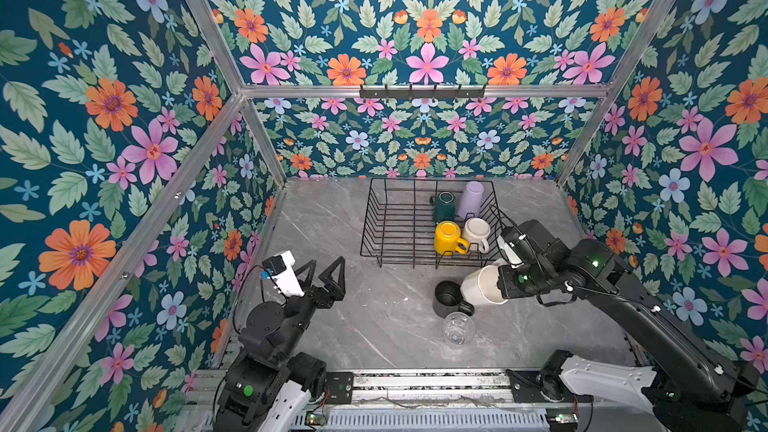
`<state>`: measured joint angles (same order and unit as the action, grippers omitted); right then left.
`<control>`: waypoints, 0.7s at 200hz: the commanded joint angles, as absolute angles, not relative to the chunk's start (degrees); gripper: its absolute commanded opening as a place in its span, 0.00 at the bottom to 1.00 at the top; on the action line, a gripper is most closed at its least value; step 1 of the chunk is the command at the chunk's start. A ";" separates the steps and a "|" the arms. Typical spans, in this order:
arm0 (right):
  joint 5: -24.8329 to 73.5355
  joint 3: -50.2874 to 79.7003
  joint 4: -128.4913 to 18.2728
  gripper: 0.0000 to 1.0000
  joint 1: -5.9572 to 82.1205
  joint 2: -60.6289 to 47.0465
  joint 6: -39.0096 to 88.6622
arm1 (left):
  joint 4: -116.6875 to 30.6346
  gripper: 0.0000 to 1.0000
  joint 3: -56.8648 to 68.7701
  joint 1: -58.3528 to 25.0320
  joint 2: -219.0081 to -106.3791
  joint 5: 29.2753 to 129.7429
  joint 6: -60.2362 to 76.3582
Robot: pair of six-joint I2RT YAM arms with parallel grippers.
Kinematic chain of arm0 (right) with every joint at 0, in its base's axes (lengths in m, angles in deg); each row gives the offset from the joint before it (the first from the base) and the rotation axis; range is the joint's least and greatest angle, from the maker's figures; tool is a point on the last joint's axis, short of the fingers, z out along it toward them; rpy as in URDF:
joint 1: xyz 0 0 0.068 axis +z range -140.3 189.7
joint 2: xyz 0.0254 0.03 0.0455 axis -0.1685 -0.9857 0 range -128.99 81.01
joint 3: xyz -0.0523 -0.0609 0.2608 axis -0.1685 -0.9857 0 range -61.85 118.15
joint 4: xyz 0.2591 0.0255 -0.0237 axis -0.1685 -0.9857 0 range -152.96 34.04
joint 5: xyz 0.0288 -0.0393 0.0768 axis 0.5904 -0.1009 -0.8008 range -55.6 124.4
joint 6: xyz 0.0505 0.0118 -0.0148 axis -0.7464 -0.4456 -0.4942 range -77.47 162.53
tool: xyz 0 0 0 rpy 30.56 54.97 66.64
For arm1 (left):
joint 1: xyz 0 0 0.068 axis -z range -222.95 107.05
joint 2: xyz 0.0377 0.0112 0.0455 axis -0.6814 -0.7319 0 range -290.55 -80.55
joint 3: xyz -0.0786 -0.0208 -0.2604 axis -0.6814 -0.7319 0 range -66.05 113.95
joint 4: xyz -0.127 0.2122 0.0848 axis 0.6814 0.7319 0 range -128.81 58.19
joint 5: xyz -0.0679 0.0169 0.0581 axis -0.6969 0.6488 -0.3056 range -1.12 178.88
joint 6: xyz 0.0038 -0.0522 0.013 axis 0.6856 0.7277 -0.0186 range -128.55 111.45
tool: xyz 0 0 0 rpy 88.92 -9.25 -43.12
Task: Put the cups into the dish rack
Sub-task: 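Close the right gripper on the white mug's rim and lift it, then carry the white mug toward the left gripper while the left gripper reaches up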
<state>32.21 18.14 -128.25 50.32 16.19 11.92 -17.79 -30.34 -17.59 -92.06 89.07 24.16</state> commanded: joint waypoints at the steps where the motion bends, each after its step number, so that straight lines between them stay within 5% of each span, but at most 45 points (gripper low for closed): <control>1: 25.31 18.26 -116.09 0.00 48.98 15.33 14.09 | -21.70 1.00 -30.82 -17.62 -91.76 86.84 24.90; 140: -7.78 10.68 -76.85 0.00 40.18 8.04 14.05 | -52.23 1.00 -38.26 -17.59 -102.96 53.84 34.61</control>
<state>0.23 10.82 -89.06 40.22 8.83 14.01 -41.27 -37.73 -17.56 -100.60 63.86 31.51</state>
